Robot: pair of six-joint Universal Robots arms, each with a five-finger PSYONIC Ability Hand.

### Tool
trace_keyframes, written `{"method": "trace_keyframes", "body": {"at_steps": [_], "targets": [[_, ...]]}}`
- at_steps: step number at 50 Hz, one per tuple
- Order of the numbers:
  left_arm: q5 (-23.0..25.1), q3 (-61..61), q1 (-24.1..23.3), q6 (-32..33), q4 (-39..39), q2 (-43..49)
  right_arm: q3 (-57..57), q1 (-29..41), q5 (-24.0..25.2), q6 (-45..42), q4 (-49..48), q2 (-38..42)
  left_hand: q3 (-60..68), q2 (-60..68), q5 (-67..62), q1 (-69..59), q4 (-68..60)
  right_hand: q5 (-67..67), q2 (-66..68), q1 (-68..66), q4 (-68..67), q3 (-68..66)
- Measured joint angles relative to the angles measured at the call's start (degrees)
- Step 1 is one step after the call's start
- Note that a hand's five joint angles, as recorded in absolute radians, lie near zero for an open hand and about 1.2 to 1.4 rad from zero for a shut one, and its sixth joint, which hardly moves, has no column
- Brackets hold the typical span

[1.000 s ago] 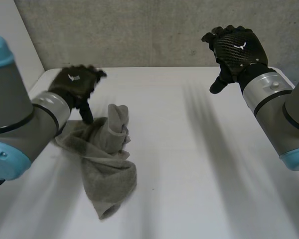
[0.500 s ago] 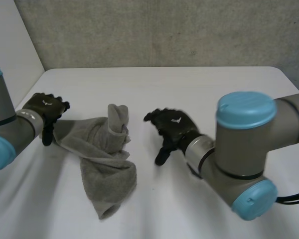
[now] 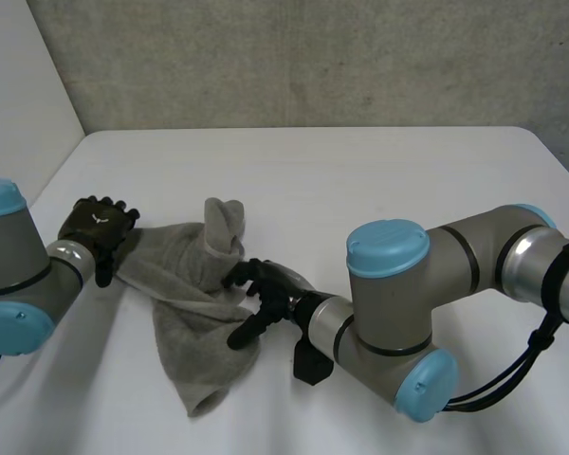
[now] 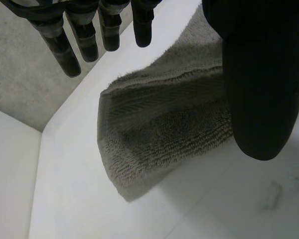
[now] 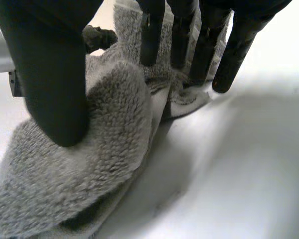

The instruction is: Fold the towel.

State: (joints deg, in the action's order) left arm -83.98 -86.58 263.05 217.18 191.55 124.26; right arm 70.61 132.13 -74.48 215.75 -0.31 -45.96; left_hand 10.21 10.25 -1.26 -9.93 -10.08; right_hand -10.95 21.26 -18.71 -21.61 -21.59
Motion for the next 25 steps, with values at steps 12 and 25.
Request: {"method": "trace_keyframes", "body": {"at_steps": [12,25], "targets": [[3.72,0.56,-0.50,-0.63,6.61,1.45,-1.26,0.66,-0.79,-1.06,-0.22,1.88,43.41,43.41,-42.31,-43.59,-43.57,-42.59,44.62,-35.76,-44.08,-43.77],[4.18,9.13,-6.64,-7.86,14.27,-6.75,-5.82,-4.37,-10.48,-36.05,-7.86,-12.63,59.09,59.15,-57.13,-57.23,-59.26,-44.13,45.89,-35.76,-46.49,-45.84]]}}
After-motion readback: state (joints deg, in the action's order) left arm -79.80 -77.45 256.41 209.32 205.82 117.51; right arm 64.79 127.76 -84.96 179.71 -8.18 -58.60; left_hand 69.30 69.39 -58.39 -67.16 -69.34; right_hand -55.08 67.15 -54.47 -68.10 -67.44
